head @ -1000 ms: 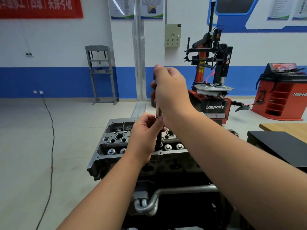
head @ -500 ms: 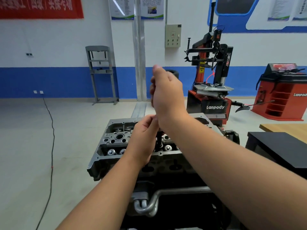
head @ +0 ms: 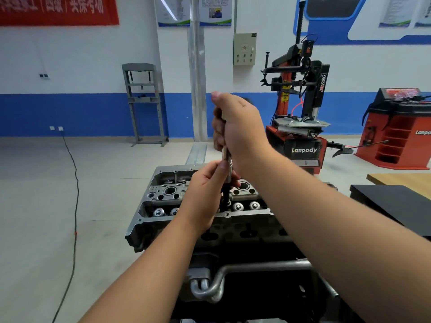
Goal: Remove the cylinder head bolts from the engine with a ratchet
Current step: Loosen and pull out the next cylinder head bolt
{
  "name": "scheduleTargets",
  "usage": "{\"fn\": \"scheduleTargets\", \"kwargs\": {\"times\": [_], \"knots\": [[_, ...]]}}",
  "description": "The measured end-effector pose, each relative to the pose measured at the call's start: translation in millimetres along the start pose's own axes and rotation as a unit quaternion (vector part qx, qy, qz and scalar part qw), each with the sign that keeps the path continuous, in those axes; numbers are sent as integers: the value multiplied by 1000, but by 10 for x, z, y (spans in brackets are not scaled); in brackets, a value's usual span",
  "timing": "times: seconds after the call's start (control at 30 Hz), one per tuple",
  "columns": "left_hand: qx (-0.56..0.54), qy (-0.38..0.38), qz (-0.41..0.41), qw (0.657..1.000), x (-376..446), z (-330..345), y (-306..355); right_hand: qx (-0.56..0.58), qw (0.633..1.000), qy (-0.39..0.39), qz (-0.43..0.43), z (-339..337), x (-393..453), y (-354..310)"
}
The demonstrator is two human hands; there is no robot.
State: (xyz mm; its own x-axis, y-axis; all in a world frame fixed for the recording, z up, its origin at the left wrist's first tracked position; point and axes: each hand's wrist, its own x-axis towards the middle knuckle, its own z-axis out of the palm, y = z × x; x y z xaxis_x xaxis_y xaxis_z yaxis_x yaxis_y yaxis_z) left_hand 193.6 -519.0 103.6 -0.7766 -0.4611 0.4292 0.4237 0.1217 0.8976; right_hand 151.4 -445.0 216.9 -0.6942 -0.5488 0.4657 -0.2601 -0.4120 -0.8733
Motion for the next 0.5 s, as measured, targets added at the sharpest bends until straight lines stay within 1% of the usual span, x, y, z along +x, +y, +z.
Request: {"fn": "scheduleTargets", "kwargs": {"times": [0.07,0.1,0.13,0.2,0.23,0.33,0.43,0.47,0.5], "knots": [[1,17,6,1000,21,3,-13,-52,994,90,-33,87,-73,62],[-1,29,7,1000,31,3,-26,-68,990,112,-43,110,-96,96],[-5,39,5,999,35,9,-32,-74,989,116,-49,117,-104,116],[-16,55,7,998,23,20,-28,-49,995,83,-38,106,-81,92],[-20,54,9,998,17,24,-18,-26,998,60,-20,89,-46,57],[-22,12,-1,1000,-4,18,7,21,998,-9,65,0,79,-29],[-8,-10,-14,1000,-2,6,-3,26,992,-86,93,-76,109,-44],[-7,-7,-14,1000,3,6,-7,30,992,-85,90,-71,104,-35],[-11,-4,-12,1000,1,9,1,34,994,-64,80,-44,90,-21]]}}
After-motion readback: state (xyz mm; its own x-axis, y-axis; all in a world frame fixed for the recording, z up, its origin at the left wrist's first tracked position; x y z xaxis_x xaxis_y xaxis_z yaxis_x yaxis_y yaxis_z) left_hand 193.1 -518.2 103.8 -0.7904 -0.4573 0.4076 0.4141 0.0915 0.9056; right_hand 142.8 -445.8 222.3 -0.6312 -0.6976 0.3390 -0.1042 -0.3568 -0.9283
